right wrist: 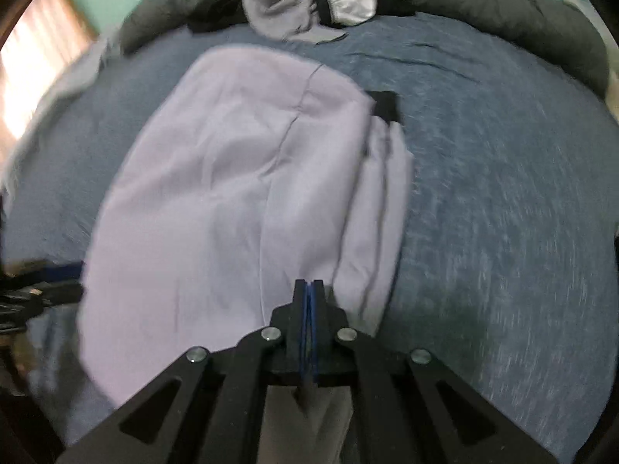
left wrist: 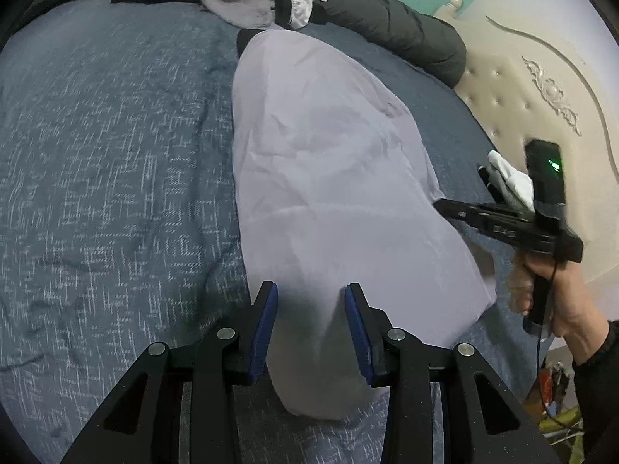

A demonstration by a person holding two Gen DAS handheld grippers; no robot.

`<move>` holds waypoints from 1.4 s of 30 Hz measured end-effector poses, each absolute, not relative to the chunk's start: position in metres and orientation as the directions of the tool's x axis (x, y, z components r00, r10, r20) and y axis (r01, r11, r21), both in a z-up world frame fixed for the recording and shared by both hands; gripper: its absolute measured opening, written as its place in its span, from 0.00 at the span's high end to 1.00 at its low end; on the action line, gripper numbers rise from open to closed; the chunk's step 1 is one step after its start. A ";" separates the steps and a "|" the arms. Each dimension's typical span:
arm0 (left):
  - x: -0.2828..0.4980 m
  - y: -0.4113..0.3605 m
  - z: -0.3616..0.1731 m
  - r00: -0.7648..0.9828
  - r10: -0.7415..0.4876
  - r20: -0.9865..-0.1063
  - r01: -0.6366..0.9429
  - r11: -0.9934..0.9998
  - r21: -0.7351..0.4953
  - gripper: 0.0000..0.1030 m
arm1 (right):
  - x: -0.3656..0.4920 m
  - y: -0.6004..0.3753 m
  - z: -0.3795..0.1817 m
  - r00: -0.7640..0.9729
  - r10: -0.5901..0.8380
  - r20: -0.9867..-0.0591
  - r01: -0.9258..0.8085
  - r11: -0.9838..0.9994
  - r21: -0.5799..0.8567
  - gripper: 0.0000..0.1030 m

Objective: Fold clothes

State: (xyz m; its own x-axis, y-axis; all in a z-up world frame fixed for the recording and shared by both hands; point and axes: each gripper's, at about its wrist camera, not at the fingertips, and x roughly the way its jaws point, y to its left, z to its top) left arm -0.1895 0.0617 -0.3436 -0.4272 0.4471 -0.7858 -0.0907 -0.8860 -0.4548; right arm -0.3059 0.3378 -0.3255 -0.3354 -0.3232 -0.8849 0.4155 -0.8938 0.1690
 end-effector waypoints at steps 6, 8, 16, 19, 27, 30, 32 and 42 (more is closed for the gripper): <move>-0.181 0.056 -0.351 -0.371 0.503 -0.780 -0.072 -0.854 -0.516 0.42 | -0.276 0.379 -0.309 -0.318 -0.398 -0.860 0.298 -0.903 0.308 0.60; -0.177 0.057 -0.355 -0.354 0.515 -0.781 -0.068 -0.847 -0.528 0.42 | -0.266 0.383 -0.313 -0.304 -0.415 -0.858 0.279 -0.900 0.336 0.44; -0.167 0.058 -0.376 -0.314 0.553 -0.772 -0.046 -0.821 -0.569 0.39 | -0.228 0.377 -0.350 -0.208 -0.405 -0.890 0.228 -0.905 0.359 0.31; -0.166 0.056 -0.384 -0.306 0.574 -0.760 -0.023 -0.802 -0.597 0.38 | -0.231 0.385 -0.361 -0.210 -0.435 -0.876 0.174 -0.898 0.404 0.28; -0.175 0.066 -0.394 -0.309 0.600 -0.738 -0.012 -0.778 -0.628 0.38 | -0.243 0.378 -0.371 -0.205 -0.477 -0.855 0.157 -0.878 0.452 0.27; -0.177 0.069 -0.395 -0.313 0.597 -0.738 -0.013 -0.780 -0.625 0.38 | -0.245 0.370 -0.374 -0.200 -0.464 -0.863 0.179 -0.883 0.433 0.27; -0.177 0.071 -0.394 -0.315 0.595 -0.740 -0.018 -0.783 -0.622 0.38 | -0.244 0.369 -0.373 -0.201 -0.470 -0.860 0.188 -0.880 0.437 0.38; -0.182 0.077 -0.384 -0.306 0.597 -0.741 -0.044 -0.787 -0.616 0.40 | -0.245 0.362 -0.372 -0.177 -0.508 -0.843 0.215 -0.856 0.471 0.56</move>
State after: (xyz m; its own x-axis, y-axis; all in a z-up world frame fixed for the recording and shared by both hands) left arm -0.1824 0.0772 -0.3840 -0.3065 0.5970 -0.7414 -0.0440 -0.7869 -0.6155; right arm -0.2449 0.3617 -0.3722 -0.1770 -0.5084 -0.8427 0.2154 -0.8555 0.4709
